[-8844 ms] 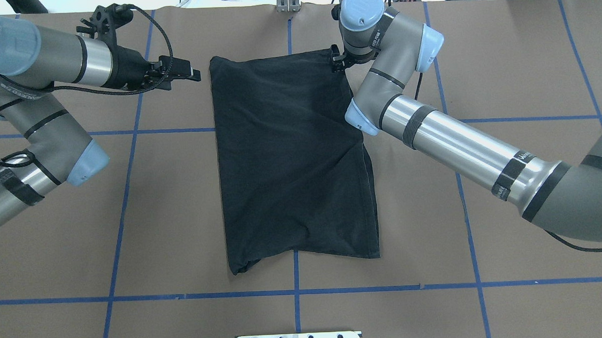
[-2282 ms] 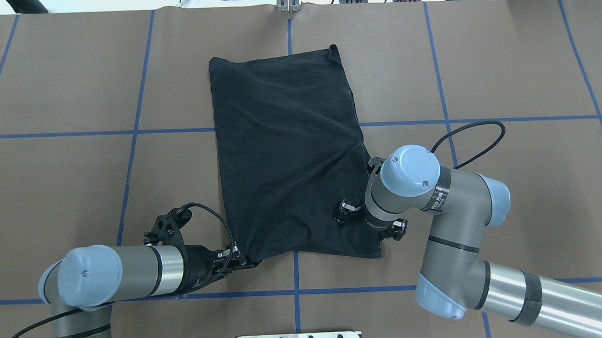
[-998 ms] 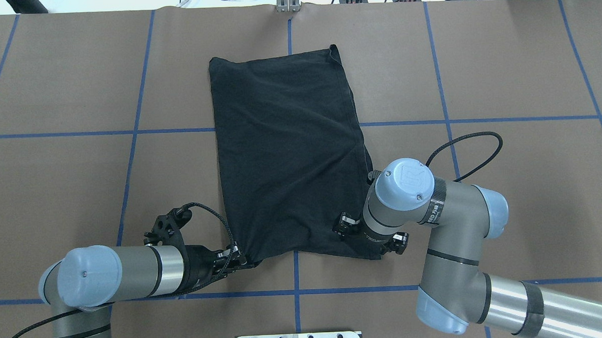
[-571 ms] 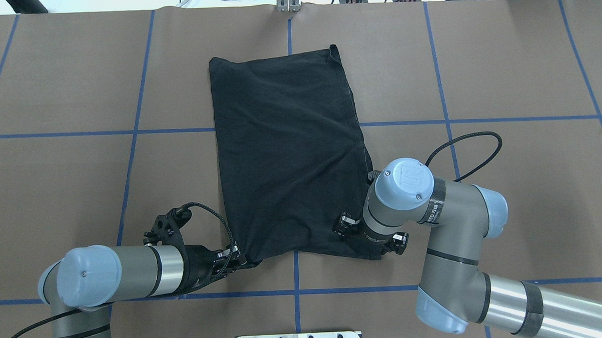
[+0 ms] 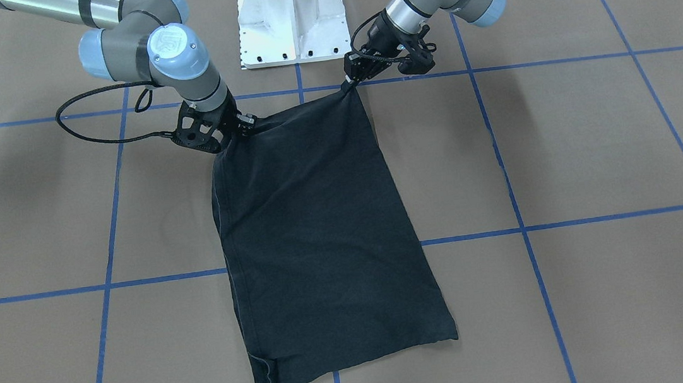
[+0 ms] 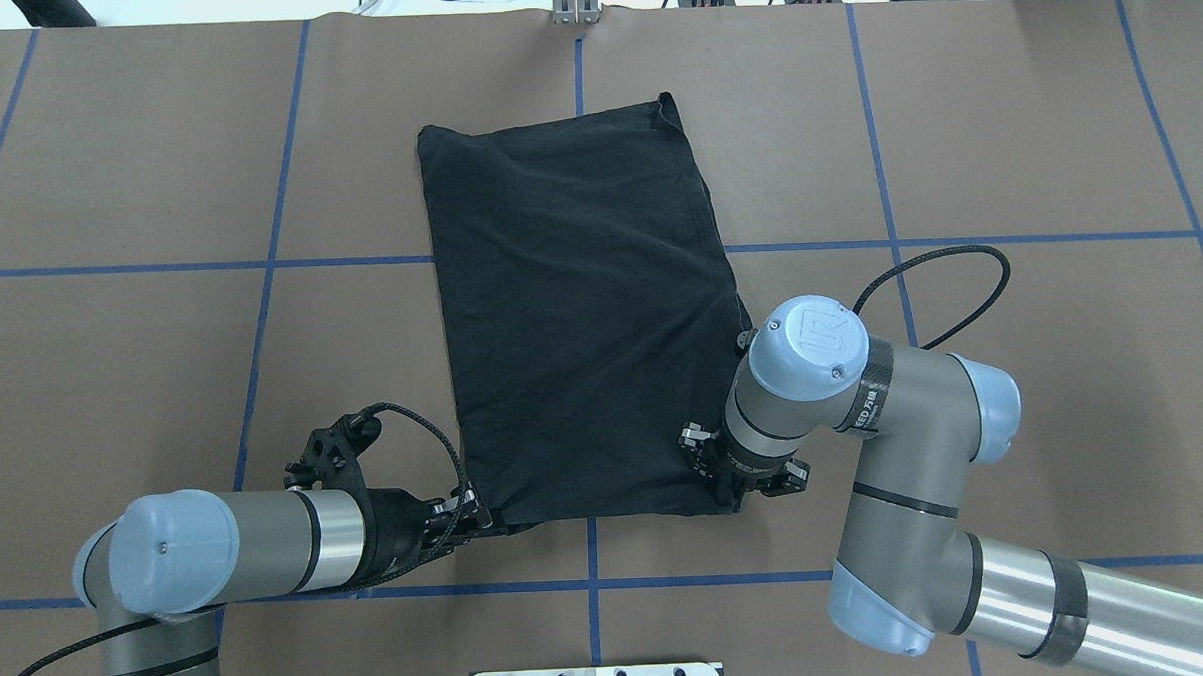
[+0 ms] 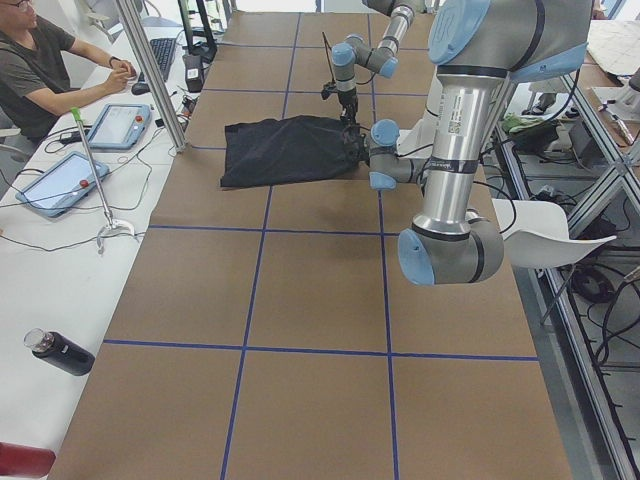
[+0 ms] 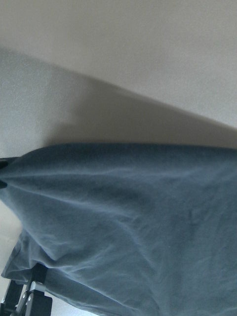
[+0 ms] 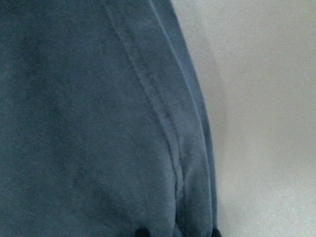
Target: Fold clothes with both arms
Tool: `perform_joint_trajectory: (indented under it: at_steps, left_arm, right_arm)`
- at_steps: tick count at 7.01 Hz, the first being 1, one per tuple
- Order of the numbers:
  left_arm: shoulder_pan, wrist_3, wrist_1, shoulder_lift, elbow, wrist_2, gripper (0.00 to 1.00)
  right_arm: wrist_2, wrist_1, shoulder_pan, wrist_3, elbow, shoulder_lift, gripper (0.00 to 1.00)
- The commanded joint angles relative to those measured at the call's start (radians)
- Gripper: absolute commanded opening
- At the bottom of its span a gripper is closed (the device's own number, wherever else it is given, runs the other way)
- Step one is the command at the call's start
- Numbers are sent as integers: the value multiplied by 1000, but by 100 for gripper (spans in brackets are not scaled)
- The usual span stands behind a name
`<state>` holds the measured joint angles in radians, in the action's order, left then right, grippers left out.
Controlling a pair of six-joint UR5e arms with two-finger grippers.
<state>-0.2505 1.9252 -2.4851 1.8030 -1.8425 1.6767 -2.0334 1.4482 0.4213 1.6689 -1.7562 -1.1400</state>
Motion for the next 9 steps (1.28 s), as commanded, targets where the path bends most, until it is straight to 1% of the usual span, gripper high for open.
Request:
perform_joint_trajectory:
  at_steps: [1,2,4,6,7,9]
  left_arm:
    - [-1,0,-2,-1,-1,1,0]
    - [-1,0,0,1,-1,2,0]
    - [-3,0,0,4,-4,8,0]
    - [-4,-2,0,-7,-30,11,0]
    - [-4,-2,0,-8,-32,15,0]
    - [-3,-8,0,-10,-53,58,0]
  right_arm:
    - [1,1,2,3,-2,2,19]
    - [-1,1,10,3,-2,5,0]
    - [-2,1,19,84,-29,5,0]
    - [-2,0,17,191,-40,6,0]
    - [-2,0,17,254,-58,0,0]
    - [4,1,-30,384,-123,-21,0]
